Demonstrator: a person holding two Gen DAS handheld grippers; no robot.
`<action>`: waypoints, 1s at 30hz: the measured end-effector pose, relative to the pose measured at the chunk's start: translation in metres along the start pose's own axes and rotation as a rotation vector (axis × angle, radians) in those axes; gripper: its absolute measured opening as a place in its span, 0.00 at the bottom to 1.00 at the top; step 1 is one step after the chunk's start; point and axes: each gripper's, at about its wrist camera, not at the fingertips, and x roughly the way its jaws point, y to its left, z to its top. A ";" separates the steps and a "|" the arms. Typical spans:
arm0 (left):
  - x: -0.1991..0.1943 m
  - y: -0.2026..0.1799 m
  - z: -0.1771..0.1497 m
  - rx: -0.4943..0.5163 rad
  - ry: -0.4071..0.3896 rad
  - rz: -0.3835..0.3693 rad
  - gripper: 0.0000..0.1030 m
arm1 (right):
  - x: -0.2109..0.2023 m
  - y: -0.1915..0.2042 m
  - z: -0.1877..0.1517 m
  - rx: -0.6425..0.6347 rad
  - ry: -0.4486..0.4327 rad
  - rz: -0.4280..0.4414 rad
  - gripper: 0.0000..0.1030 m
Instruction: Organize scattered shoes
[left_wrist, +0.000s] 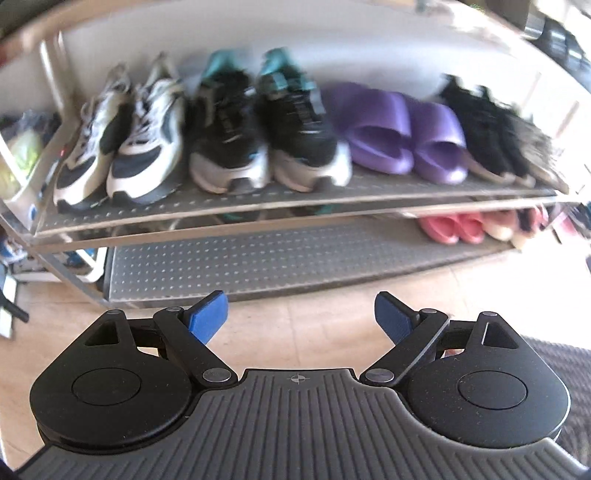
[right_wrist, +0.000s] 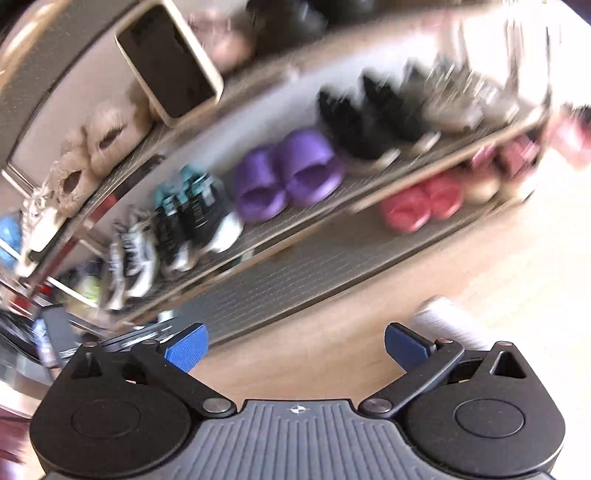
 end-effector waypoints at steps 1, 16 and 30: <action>-0.009 -0.002 -0.005 0.002 -0.003 0.001 0.92 | -0.010 -0.006 -0.002 -0.037 -0.025 -0.030 0.99; -0.039 -0.033 -0.070 -0.070 -0.214 -0.111 0.95 | 0.047 -0.038 -0.045 -0.177 -0.227 -0.017 0.99; -0.004 -0.063 -0.072 0.019 -0.180 0.167 0.95 | 0.049 -0.081 -0.039 0.016 -0.279 -0.004 0.99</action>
